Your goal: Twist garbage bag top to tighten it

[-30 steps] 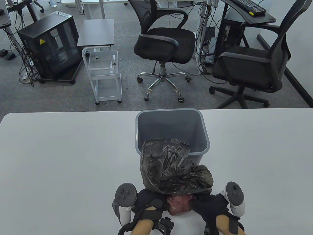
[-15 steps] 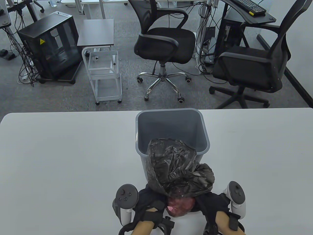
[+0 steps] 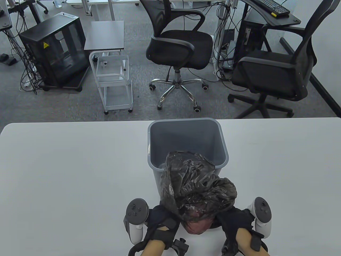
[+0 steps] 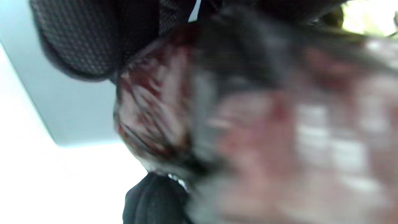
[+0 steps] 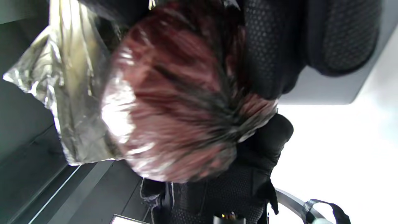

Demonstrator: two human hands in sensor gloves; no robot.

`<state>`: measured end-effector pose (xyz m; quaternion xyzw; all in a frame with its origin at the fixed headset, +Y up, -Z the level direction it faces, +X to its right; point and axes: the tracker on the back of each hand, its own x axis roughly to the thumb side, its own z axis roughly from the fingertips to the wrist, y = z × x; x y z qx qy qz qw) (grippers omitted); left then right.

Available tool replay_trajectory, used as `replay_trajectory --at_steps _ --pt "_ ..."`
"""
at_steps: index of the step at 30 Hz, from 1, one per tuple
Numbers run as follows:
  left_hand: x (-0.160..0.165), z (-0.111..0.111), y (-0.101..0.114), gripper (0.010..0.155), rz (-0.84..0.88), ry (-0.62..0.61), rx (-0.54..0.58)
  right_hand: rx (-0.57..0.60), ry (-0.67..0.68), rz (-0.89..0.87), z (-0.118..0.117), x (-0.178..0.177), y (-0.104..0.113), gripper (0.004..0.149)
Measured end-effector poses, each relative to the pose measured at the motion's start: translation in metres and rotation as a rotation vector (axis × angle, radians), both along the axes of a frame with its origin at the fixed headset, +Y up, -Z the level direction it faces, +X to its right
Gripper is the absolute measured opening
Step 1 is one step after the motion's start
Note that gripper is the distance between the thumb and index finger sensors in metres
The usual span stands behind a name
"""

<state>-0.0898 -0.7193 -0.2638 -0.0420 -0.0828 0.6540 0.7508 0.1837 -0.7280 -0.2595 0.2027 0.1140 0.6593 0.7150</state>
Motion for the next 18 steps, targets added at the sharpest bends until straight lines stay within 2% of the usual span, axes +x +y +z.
replay_trajectory --at_steps 3,7,10,13,16,18 --pt "-0.006 0.002 0.005 0.057 -0.116 0.130 0.044 -0.007 0.009 0.001 0.002 -0.003 -0.001 0.087" --pt "-0.012 0.002 0.005 0.057 -0.122 0.161 0.025 0.077 0.104 0.000 0.003 -0.012 0.004 0.096" --pt "-0.011 0.002 0.004 0.058 -0.109 0.146 0.016 0.137 0.144 0.061 0.006 -0.016 0.009 0.102" --pt "-0.007 0.003 0.004 0.059 -0.103 0.113 0.014 0.183 0.084 0.147 0.005 -0.013 0.013 0.098" --pt "-0.003 0.003 0.005 0.061 -0.124 0.064 0.031 0.128 -0.020 0.107 0.003 -0.005 0.010 0.090" --pt "-0.002 0.002 0.006 0.061 -0.141 0.063 0.071 0.073 -0.026 0.063 0.001 -0.002 0.005 0.087"
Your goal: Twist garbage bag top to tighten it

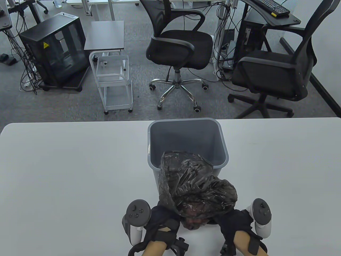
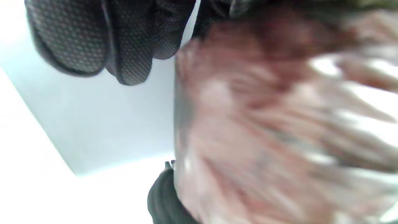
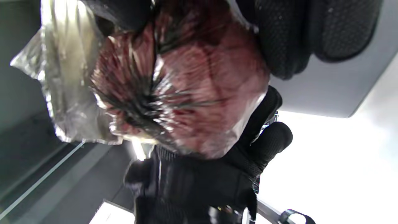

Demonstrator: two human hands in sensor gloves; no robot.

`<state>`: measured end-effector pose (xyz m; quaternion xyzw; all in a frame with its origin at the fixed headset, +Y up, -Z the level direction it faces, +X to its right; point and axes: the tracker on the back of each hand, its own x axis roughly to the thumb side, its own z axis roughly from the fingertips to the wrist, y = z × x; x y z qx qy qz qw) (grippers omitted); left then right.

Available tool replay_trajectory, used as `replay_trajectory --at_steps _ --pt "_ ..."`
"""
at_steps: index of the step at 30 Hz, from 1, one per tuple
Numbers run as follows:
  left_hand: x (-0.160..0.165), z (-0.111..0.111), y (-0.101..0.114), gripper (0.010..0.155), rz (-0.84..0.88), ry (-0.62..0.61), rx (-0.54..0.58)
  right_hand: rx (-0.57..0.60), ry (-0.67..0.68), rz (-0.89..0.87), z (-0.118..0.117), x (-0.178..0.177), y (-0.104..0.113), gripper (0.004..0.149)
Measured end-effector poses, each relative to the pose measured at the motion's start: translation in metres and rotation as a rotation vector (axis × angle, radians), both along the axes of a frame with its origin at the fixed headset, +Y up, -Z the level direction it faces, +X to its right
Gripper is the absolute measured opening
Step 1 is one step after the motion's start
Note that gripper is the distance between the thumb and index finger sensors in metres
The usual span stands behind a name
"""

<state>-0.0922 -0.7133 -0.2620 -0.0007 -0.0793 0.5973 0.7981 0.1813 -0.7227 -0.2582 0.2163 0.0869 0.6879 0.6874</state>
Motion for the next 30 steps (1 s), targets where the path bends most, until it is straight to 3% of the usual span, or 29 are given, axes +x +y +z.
replay_trajectory --at_steps 5,8,11,14,19,25,30 --pt "-0.002 0.001 0.001 0.059 0.052 0.036 -0.028 -0.010 0.033 -0.015 0.002 -0.004 -0.002 0.089" --pt "-0.007 0.001 0.003 0.058 0.008 0.087 -0.008 0.027 0.128 -0.025 0.003 -0.010 0.000 0.098" --pt "-0.007 0.001 0.001 0.059 0.068 0.069 -0.035 0.076 0.144 0.034 0.003 -0.012 0.004 0.101" --pt "-0.003 0.002 0.000 0.060 0.097 0.030 -0.032 0.072 0.081 0.070 0.002 -0.009 0.005 0.095" --pt "-0.003 -0.001 -0.001 0.059 0.195 -0.033 -0.025 -0.011 0.052 -0.014 0.000 -0.005 0.000 0.081" --pt "-0.009 0.000 0.000 0.057 0.152 0.073 -0.022 0.030 0.098 -0.033 0.002 -0.009 0.001 0.094" --pt "-0.006 0.001 -0.002 0.059 0.196 0.049 -0.056 0.106 0.155 0.028 0.003 -0.013 0.006 0.100"
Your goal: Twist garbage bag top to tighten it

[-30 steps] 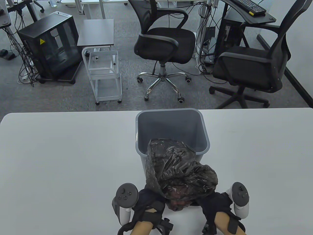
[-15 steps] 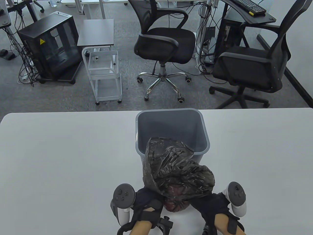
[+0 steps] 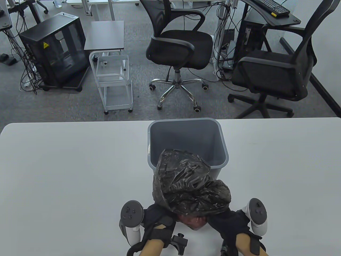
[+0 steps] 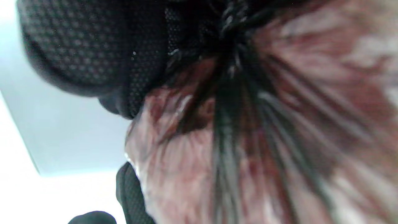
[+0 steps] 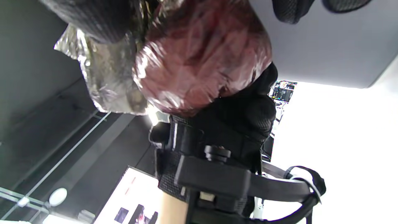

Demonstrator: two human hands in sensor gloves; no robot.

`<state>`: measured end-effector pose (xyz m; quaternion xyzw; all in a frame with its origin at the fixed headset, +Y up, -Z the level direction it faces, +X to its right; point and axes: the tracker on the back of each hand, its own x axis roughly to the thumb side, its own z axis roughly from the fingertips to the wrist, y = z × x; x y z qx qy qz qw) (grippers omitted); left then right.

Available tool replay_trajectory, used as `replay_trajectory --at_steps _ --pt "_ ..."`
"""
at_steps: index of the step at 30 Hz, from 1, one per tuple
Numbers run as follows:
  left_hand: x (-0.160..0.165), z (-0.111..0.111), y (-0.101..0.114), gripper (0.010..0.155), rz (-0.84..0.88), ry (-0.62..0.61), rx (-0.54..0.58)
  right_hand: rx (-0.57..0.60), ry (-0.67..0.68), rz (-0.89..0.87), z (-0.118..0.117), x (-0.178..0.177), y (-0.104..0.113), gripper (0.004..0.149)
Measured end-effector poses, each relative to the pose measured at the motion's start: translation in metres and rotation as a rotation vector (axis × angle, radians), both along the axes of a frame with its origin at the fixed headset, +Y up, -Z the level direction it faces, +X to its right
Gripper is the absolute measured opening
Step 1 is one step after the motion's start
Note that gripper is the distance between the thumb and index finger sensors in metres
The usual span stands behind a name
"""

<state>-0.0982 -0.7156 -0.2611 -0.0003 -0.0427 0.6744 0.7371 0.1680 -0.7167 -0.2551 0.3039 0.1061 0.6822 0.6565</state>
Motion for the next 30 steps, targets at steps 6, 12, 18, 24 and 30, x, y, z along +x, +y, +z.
replay_trajectory --at_steps 6,12,18,24,30 --pt "0.010 -0.002 0.001 0.066 0.022 -0.150 0.031 -0.102 -0.109 -0.043 -0.003 0.009 -0.005 0.081" --pt "0.000 0.000 0.003 0.060 -0.058 0.011 0.030 -0.094 -0.071 -0.063 -0.001 0.005 -0.006 0.090" --pt "-0.001 0.002 0.003 0.060 -0.078 0.043 0.023 0.025 0.051 0.081 0.003 -0.006 0.000 0.106" --pt "0.004 -0.001 -0.001 0.066 0.064 -0.080 0.030 -0.102 -0.079 -0.075 -0.001 0.005 -0.006 0.092" --pt "-0.003 0.001 0.005 0.059 -0.099 0.048 0.058 -0.100 -0.065 -0.044 0.000 0.004 -0.007 0.092"
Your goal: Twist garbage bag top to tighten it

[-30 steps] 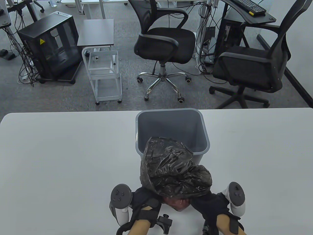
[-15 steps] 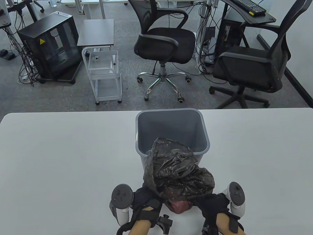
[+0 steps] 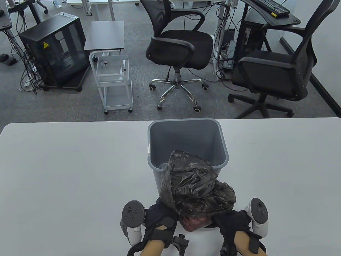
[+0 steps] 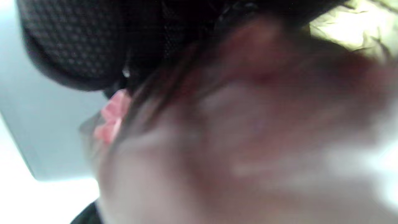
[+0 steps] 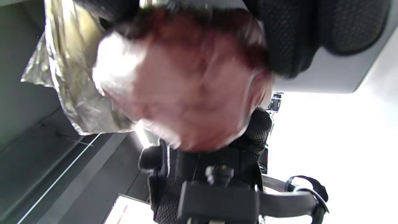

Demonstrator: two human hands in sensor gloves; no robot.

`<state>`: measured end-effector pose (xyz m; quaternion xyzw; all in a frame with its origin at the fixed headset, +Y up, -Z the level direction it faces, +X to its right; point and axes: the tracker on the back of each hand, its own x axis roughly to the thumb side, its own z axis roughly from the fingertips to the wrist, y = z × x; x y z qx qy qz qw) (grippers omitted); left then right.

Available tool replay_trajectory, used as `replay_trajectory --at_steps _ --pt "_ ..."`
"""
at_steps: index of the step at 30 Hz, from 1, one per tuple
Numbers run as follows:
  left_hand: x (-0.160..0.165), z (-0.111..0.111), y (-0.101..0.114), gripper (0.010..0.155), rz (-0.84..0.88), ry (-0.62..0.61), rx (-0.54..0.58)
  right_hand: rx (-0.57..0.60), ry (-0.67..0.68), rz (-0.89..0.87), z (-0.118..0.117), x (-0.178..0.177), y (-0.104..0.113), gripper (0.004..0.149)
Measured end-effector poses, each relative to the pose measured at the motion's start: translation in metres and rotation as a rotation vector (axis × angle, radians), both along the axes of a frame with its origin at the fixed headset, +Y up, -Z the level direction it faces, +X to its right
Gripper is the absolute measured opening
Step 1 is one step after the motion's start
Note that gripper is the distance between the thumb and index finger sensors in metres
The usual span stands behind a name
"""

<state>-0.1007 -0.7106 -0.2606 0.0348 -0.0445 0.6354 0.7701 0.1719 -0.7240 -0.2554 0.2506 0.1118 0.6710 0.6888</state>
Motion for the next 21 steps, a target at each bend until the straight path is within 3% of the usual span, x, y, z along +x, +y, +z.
replay_trajectory --at_steps 5,8,13,16,21 --pt "-0.001 0.001 0.000 0.058 0.005 0.024 -0.015 0.094 0.146 0.068 0.003 -0.010 0.005 0.107" --pt "0.001 0.002 0.000 0.058 0.012 0.004 -0.015 0.142 0.128 0.149 0.004 -0.011 0.007 0.106" --pt "0.010 -0.004 -0.005 0.063 0.172 -0.238 -0.032 -0.031 0.004 -0.051 -0.001 -0.001 -0.003 0.090" --pt "0.010 -0.004 -0.005 0.059 0.165 -0.194 -0.039 -0.071 0.033 -0.069 -0.003 0.001 -0.007 0.089" --pt "-0.001 -0.001 0.000 0.055 0.027 -0.010 -0.007 -0.008 0.065 -0.015 0.000 -0.004 -0.004 0.096"
